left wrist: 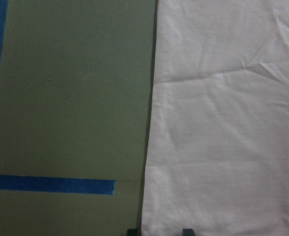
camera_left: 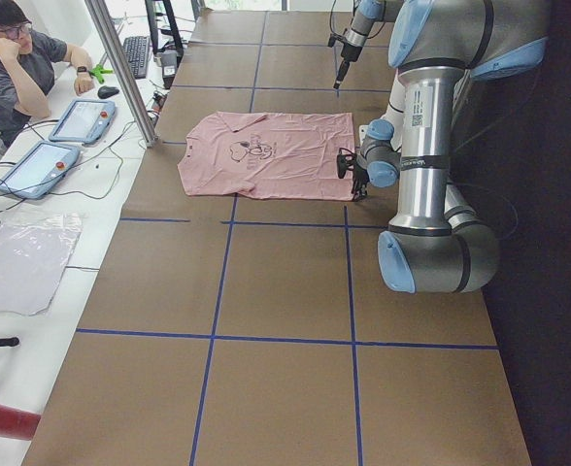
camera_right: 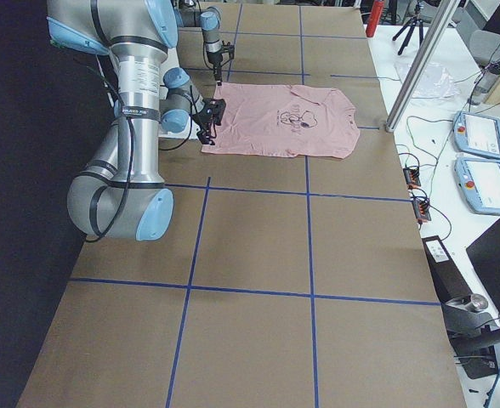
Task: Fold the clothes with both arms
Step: 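Lower both grippers and grasp the two hem corners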
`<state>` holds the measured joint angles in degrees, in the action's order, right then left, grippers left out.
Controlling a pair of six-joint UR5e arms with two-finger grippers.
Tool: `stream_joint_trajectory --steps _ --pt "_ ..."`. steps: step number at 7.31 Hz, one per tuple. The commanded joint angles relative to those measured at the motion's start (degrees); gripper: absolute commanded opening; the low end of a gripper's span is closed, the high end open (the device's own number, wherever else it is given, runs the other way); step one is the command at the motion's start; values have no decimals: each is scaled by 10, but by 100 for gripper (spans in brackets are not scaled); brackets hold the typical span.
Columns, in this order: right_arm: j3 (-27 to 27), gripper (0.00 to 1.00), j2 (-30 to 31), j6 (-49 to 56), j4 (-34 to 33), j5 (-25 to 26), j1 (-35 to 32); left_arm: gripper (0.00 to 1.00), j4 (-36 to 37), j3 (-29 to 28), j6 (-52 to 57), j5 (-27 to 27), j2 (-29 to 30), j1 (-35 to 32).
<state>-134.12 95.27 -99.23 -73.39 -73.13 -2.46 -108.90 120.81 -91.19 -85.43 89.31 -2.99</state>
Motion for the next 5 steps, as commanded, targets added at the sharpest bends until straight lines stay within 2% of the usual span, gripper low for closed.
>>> stream_joint_trajectory --steps 1,2,5 --pt "1 100 0 0 0 0 0 25 0 0 0 0 0 1" --pt "1 100 0 0 -1 0 0 3 0 1 0 0 0 1" --pt "3 100 0 0 -2 0 3 0 1 7 2 -1 0 1"
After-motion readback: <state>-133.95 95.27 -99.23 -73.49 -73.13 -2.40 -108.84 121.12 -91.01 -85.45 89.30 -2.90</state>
